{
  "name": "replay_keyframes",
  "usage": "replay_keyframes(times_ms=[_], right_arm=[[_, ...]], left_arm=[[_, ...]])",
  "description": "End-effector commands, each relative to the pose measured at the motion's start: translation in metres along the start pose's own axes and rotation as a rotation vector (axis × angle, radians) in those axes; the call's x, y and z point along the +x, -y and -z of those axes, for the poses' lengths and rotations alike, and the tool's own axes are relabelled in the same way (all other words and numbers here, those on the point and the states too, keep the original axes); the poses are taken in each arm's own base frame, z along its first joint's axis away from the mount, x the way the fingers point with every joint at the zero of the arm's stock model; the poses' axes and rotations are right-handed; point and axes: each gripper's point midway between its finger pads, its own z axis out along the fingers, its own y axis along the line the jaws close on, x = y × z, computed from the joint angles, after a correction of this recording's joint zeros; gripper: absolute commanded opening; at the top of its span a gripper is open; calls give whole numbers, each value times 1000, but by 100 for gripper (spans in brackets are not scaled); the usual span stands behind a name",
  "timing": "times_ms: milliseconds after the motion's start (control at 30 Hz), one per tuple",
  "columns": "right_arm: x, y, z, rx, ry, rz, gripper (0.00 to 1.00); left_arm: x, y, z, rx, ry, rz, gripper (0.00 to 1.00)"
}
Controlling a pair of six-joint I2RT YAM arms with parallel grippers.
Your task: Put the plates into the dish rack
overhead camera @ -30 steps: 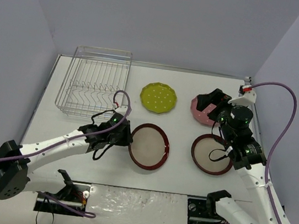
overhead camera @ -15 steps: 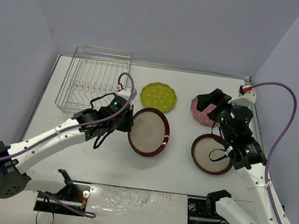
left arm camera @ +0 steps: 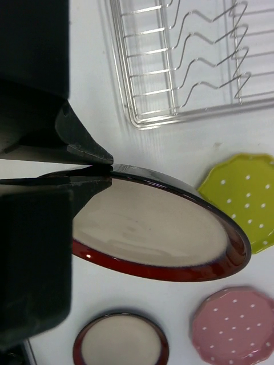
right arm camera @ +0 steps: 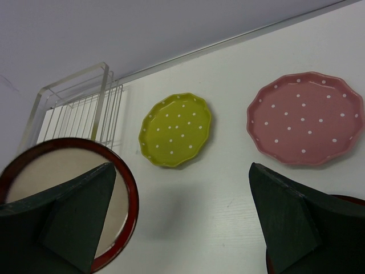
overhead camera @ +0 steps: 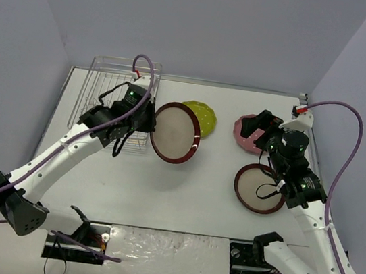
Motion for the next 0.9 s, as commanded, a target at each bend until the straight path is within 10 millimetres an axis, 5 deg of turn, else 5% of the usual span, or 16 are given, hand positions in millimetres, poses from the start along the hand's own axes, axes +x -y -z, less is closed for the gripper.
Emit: replay_keyframes(times_ms=[0,300,867], right_arm=[[-26,-11,5,-26,84,-10,100],[-22,-9,3,-23,76,-3,100],[-19,-9,1,-25,64,8,100]], left_arm=[[-102,4,46,87,280,84,0],[-145,-51,54,-40,360,141,0],[-185,-142,48,-257,420,174,0]])
